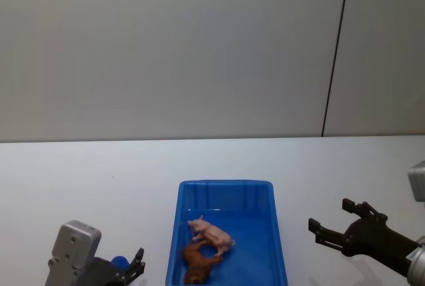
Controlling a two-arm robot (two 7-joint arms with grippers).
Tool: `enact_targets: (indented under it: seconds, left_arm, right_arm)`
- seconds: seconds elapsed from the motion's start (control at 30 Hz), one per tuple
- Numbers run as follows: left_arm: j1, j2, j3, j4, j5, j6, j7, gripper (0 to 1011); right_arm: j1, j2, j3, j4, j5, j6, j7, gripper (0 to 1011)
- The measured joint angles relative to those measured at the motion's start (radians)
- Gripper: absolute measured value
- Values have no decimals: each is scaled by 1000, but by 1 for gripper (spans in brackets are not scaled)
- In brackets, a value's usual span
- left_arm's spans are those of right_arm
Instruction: Pick up the two dolls from the table and place them into the box.
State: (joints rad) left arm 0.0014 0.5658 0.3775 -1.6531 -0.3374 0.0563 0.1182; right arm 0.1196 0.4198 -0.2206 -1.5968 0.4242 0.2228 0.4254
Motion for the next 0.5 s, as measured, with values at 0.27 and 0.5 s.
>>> enact_targets:
  seconds: [0.27, 0.5]
  left_arm:
    - [-2, -12, -1, 54, -11, -22, -38, 1003]
    - [-9, -25, -3, 104, -18, -45, -72, 1003]
  right_arm:
    - [0, 0, 0, 0, 0, 0, 0, 1001]
    - [0, 0, 0, 0, 0, 0, 0, 1001]
